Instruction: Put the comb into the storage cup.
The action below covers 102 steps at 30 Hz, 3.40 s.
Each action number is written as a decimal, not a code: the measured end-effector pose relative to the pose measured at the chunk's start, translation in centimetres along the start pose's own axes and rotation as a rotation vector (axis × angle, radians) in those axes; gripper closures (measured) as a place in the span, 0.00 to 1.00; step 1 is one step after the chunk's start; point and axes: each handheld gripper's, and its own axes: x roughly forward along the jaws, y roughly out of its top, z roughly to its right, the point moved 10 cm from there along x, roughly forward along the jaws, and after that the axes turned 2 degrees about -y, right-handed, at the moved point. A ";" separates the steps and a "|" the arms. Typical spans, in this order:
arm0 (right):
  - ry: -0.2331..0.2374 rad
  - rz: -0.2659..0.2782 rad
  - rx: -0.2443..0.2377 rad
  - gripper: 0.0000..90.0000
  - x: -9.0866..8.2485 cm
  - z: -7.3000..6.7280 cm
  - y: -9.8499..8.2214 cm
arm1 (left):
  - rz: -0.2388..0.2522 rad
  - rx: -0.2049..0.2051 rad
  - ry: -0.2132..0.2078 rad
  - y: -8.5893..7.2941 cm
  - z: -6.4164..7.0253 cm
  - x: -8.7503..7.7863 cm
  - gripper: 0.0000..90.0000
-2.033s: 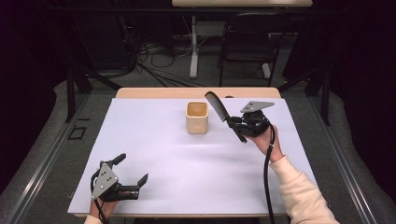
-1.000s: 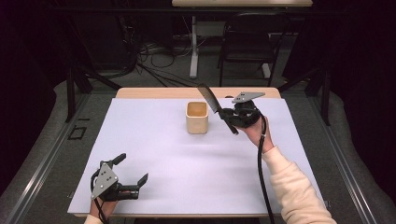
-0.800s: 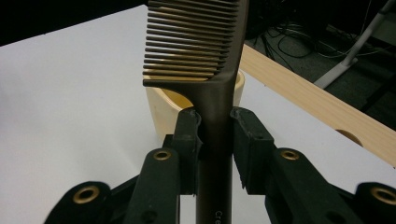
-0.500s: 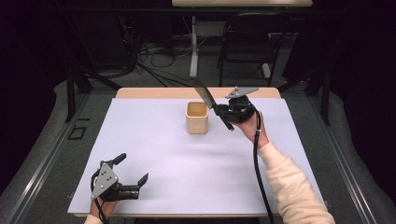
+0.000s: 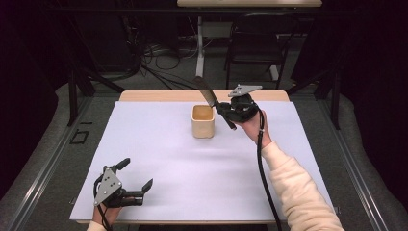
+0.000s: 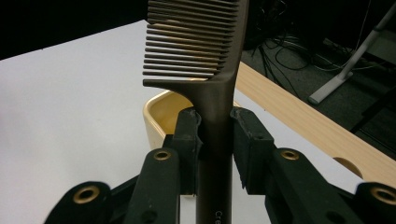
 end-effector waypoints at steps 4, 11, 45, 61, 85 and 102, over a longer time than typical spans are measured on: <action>0.000 0.011 0.001 0.80 0.3 0.0 0.4 | -0.003 0.000 0.001 0.0 0.0 0.0 0.00; 0.000 0.019 -0.001 0.80 0.8 -0.2 0.8 | -0.002 0.001 -0.001 0.0 0.0 0.0 0.00; 0.001 0.077 -0.036 0.80 2.5 -1.4 3.9 | 0.001 0.001 0.003 0.0 0.0 0.0 0.00; -0.003 0.098 -0.037 0.80 3.2 -1.6 5.1 | 0.003 0.001 0.002 0.1 0.0 0.0 0.00; -0.031 0.148 -0.014 0.80 4.4 -1.3 5.7 | 0.004 0.001 0.001 0.1 0.0 0.0 0.00; -0.040 0.159 -0.016 0.80 5.3 -1.3 5.7 | 0.004 0.001 0.002 0.1 -0.1 0.0 0.00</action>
